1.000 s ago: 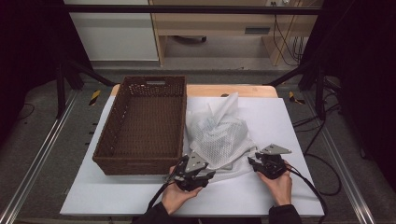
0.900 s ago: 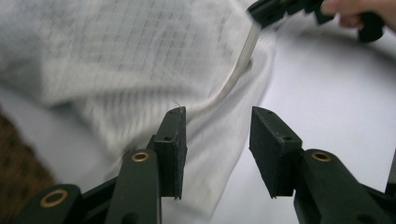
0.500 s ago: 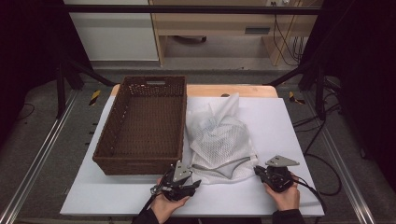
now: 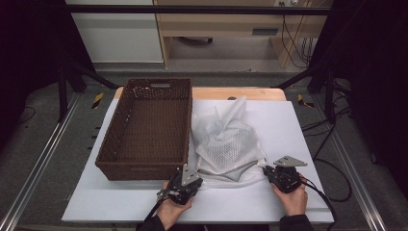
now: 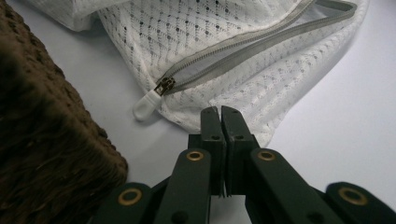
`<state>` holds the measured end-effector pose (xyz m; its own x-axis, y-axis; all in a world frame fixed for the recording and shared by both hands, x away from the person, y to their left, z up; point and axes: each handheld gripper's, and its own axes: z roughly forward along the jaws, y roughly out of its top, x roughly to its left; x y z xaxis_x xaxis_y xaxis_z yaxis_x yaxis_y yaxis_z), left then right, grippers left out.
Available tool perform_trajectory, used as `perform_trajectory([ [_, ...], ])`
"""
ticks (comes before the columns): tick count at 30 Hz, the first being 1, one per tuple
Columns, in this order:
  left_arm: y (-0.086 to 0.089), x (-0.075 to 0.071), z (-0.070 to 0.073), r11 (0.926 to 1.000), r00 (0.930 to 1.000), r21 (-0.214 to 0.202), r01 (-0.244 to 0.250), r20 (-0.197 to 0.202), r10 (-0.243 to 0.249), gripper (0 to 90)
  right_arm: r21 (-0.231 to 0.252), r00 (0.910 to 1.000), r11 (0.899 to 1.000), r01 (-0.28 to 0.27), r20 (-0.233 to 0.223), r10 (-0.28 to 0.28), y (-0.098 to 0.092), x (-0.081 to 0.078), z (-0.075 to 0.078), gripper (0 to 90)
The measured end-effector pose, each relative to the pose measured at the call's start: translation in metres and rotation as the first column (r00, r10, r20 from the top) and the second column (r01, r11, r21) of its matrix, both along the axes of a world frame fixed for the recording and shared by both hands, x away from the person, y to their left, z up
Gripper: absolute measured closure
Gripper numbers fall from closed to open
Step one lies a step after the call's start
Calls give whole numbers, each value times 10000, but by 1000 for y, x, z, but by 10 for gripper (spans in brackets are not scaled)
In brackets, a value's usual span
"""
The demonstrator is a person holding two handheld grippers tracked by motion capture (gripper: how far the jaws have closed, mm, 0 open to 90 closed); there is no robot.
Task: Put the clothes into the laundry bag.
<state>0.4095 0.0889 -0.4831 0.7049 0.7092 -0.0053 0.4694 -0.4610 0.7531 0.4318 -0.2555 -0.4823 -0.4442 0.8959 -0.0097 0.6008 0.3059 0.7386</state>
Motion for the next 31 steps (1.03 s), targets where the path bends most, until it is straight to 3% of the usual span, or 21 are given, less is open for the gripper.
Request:
perform_trajectory([
  [6, 17, -4, 4, 9997, 9999, -249, 12, -112, -15, 888, -117, 9988, 9991, -414, -252, 411, 1, -18, 4, 880],
  [10, 26, -5, 8, 9986, 10000, -532, 47, 11, -46, 877, 9, 9975, 9979, -649, -264, 649, 3, -23, 3, 775],
  [12, 26, -6, 9, 9984, 9999, -558, -6, 100, 12, 817, 48, 9979, 9981, -616, -207, 617, 2, -23, 4, 739],
  [13, 30, -9, 12, 9972, 9998, -750, 68, 204, -53, 777, 169, 9983, 9985, -530, 262, 525, 0, -23, 6, 642],
  [14, 30, -9, 12, 9972, 9998, -750, 68, 204, -53, 742, 169, 9983, 9985, -530, 262, 525, 0, -23, 6, 642],
  [15, 35, -12, 15, 9957, 9994, -921, 140, 342, -109, 694, 343, 9961, 9979, -555, 710, 529, -3, -24, 10, 560],
  [19, 47, -19, 19, 9940, 9979, -1043, 318, 594, -257, 588, 610, 9884, 9969, -490, 1464, 396, -6, -24, 15, 387],
  [22, 55, -22, 20, 9926, 9980, -1177, 293, 595, -224, 536, 698, 9868, 9968, -381, 1597, 266, -9, -25, 17, 351],
  [24, 64, -23, 21, 9910, 9985, -1310, 288, 509, -223, 513, 733, 9833, 9969, -283, 1813, 146, -12, -26, 19, 280],
  [31, 88, -23, 23, 9872, 9986, -1564, 312, 479, -240, 453, 1267, 9783, 9918, 152, 2031, -409, -27, -29, 25, 222],
])
